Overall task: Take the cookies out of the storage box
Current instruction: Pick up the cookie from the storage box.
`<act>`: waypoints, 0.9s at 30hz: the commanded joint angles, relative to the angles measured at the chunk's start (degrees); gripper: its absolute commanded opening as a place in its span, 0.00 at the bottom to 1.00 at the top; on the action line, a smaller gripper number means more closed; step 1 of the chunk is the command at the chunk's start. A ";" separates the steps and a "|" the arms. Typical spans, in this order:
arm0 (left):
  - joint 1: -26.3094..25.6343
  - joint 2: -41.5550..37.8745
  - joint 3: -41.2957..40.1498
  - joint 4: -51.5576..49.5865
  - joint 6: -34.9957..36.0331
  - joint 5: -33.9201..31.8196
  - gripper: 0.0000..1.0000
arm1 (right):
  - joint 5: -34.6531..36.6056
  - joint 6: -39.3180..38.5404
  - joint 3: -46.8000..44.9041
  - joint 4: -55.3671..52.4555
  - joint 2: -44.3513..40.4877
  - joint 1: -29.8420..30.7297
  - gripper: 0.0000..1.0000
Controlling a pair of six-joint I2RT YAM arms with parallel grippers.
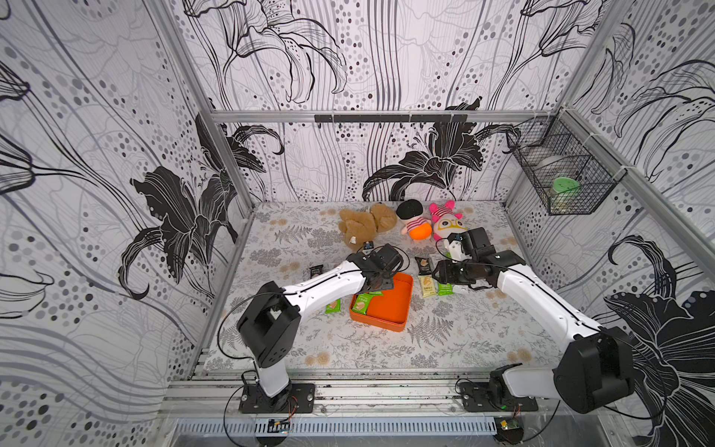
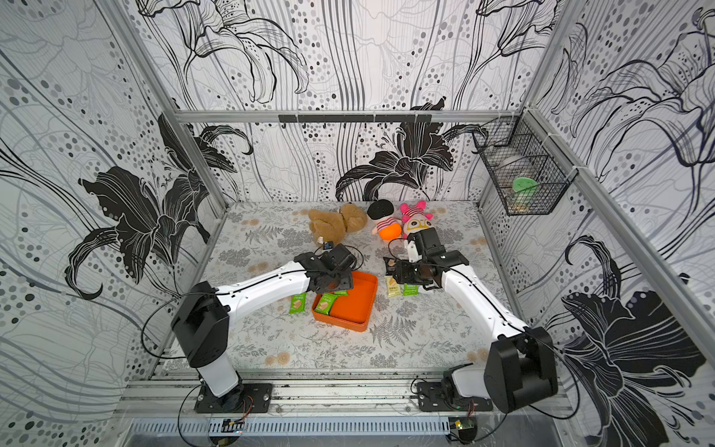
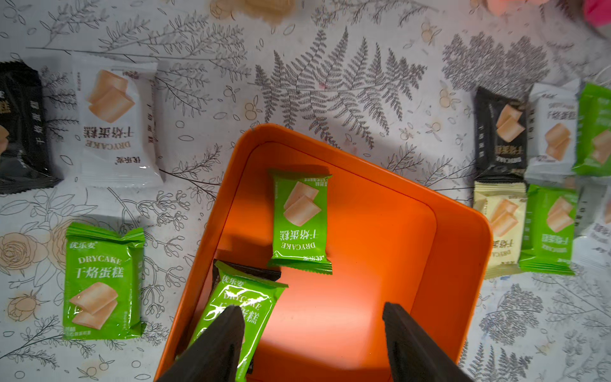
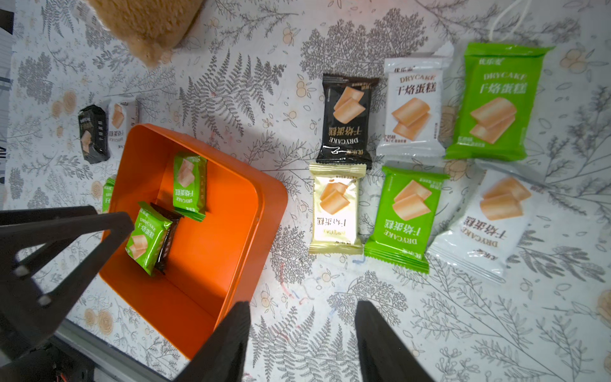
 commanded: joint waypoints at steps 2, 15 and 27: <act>-0.03 4.11 6.52 -4.11 -0.13 -2.79 0.72 | -1.03 2.00 -2.33 1.67 -2.10 -0.27 0.57; 2.97 11.58 7.73 -1.85 2.29 -0.32 0.73 | 1.02 2.56 -3.86 2.01 -1.90 -0.27 0.57; 4.60 13.62 5.23 2.63 5.82 1.77 0.72 | 2.25 2.09 -0.22 0.68 1.88 -0.36 0.57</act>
